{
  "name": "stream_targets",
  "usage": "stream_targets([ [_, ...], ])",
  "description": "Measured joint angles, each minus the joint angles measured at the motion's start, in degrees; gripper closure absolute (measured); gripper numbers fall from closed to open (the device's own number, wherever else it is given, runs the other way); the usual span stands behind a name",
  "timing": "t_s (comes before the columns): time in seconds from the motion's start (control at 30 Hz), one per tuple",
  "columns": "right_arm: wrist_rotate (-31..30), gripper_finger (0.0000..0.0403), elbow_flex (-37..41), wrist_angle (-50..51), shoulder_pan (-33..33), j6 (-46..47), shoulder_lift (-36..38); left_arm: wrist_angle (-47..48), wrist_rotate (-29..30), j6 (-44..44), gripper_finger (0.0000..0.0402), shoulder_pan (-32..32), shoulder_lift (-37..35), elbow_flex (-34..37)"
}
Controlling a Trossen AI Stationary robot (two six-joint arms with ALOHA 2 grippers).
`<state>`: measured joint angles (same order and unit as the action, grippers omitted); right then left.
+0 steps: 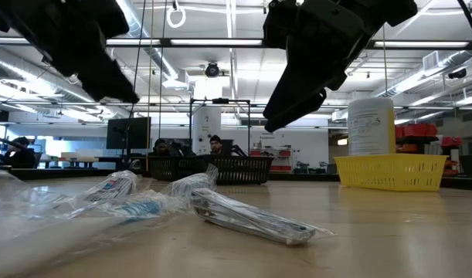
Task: Pick & Place Travel size toiletries
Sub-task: Put the toothpaste into the bottom black bin
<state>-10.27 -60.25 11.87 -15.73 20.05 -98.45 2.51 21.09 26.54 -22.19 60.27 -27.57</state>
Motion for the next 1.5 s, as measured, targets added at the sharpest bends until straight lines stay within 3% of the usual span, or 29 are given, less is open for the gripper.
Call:
stream_targets([
  [0.13,-0.01,0.0148,0.00,-0.32,0.02,0.94,0.00,2.31,-2.35,-2.13,0.0225,-2.16,4.11,-5.00],
  [0.4,0.06,0.0163,0.00,-0.24,0.00,1.53,0.00,33.89,-8.20,-3.47,0.0225,-7.96,16.25,-25.17],
  [0.6,3.69,0.0170,0.00,0.41,0.02,1.99,0.00,43.62,-17.71,0.77,0.0225,-14.74,25.32,-33.94],
  [0.77,8.88,0.0177,0.00,1.30,-0.17,1.98,0.00,44.44,-24.33,8.31,0.0225,-20.77,31.23,-35.87],
  [0.93,8.94,0.0185,0.00,1.17,-0.13,0.86,0.00,46.71,-30.60,13.31,0.0225,-25.08,36.39,-35.87],
  [1.13,8.93,0.0193,0.00,1.17,-0.11,-0.05,0.00,50.26,-31.19,8.27,0.0225,-26.95,40.54,-35.85],
  [1.5,8.93,0.0201,0.00,0.32,-0.08,-1.53,0.02,52.27,-24.96,3.40,0.0225,-27.33,41.07,-35.85],
])
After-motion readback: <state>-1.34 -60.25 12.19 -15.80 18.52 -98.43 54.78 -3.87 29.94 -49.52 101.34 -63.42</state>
